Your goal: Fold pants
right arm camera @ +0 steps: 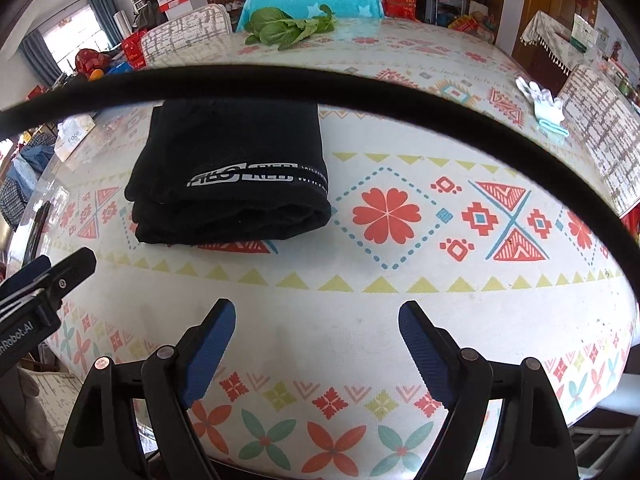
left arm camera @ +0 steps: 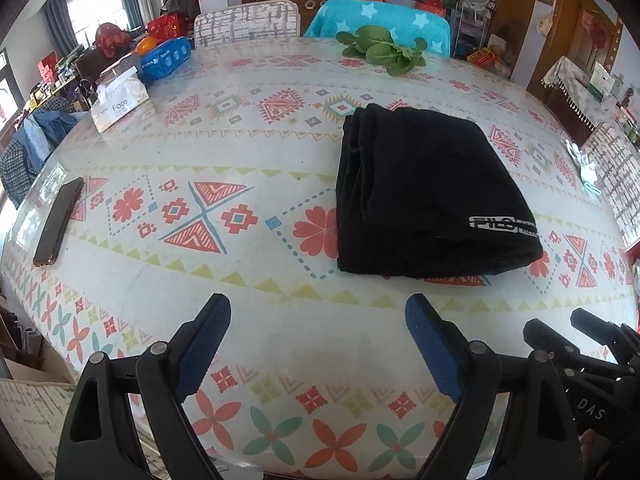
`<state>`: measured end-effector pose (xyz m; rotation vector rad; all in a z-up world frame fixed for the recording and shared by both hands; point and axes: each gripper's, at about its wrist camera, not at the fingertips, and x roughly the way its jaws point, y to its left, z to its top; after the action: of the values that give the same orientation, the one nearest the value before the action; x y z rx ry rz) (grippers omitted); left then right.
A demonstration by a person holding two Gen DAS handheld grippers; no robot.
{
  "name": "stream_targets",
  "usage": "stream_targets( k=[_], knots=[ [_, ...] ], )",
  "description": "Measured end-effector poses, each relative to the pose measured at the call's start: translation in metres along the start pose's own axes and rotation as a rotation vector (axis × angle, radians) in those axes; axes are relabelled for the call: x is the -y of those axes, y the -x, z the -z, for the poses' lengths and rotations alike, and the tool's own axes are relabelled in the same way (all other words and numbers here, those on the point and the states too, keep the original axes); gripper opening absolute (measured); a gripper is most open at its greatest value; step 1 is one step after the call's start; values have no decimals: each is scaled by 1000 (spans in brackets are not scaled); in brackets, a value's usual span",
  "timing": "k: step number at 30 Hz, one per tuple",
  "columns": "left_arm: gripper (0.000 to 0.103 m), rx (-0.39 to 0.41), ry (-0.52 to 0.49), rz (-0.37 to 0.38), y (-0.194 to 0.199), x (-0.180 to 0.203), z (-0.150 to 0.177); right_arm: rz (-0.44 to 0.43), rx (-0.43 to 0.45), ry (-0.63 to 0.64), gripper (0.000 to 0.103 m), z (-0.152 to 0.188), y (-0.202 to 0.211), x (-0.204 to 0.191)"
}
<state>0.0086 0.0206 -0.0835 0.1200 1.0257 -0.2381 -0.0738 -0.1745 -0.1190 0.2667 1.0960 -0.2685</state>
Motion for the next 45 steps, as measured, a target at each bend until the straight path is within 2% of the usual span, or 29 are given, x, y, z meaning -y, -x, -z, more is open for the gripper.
stream_targets(
  k=[6, 12, 14, 15, 19, 34, 45],
  knots=[
    [89, -68, -41, 16, -31, -2, -5, 31, -14, 56, 88, -12, -17, -4],
    [89, -96, -86, 17, -58, 0, -22, 36, -21, 131, 86, -29, -37, -20],
    [89, -102, -99, 14, -66, 3, -29, 15, -24, 141, 73, -38, -42, -25],
    [89, -106, -106, 15, -71, 4, -33, -3, -32, 142, 71, -42, -44, -28],
    [88, -124, -123, 27, -83, 8, -43, -13, -69, 119, 72, -57, -56, -36],
    [88, -125, -191, 58, -107, 5, -79, -4, -95, 30, 73, -80, -68, -44],
    [88, -126, -193, 72, -109, 3, -83, 18, -93, -7, 73, -85, -73, -49]
  ],
)
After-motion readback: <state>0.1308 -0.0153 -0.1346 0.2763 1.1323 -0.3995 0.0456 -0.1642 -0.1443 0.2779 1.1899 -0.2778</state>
